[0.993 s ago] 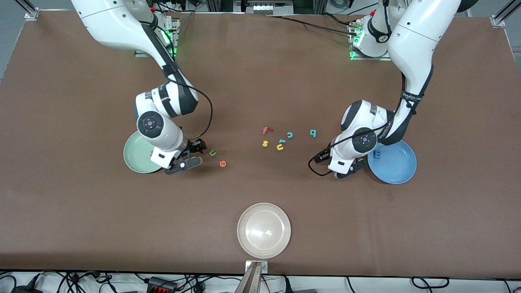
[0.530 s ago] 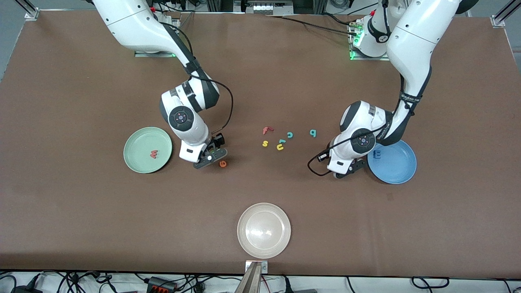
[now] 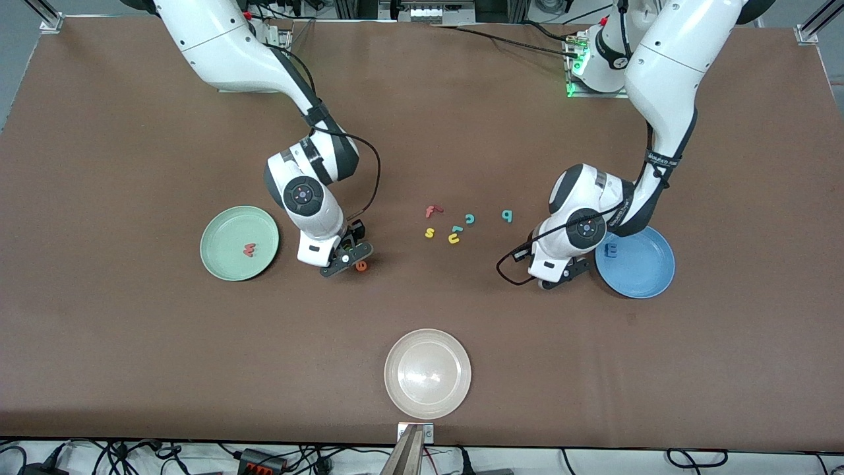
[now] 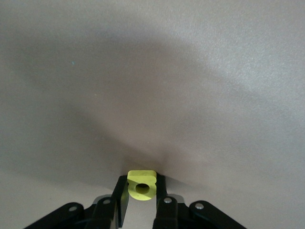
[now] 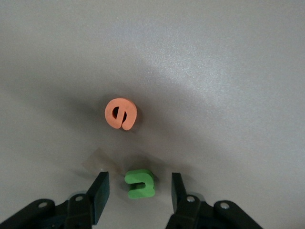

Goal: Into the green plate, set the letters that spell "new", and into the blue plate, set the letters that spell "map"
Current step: 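Grasp green n with the right gripper while the left gripper grasps yellow a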

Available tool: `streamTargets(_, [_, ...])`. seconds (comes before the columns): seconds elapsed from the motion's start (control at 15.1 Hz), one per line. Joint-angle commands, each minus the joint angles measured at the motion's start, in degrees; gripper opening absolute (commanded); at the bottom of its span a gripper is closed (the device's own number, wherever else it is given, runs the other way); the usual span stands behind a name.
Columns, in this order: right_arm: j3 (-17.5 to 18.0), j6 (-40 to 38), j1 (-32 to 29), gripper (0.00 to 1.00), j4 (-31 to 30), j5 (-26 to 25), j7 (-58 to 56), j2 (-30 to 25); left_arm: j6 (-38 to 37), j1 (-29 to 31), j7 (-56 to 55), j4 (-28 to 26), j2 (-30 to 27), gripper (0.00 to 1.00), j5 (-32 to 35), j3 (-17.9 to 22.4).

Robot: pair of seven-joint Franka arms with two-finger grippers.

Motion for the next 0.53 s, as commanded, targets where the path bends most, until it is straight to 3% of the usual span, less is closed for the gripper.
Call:
streamTargets(0.0, [-0.1, 0.8, 0.2, 0.56, 0.8, -0.5, -0.3, 1.0, -5.2, 0.6, 3.7, 0.6, -3.8, 0.01, 0.9, 0.5])
streamTargets(0.26, [-0.1, 0.8, 0.2, 0.52, 0.6, -0.6, -0.1, 1.0, -19.0, 6.1, 18.3, 4.2, -8.7, 0.01, 0.9, 0.8])
streamTargets(0.46, [-0.2, 0.8, 0.2, 0.43, 0.6, -0.6, 0.0, 1.0, -21.7, 11.4, 29.2, 4.2, -9.4, 0.02, 1.7, 0.8])
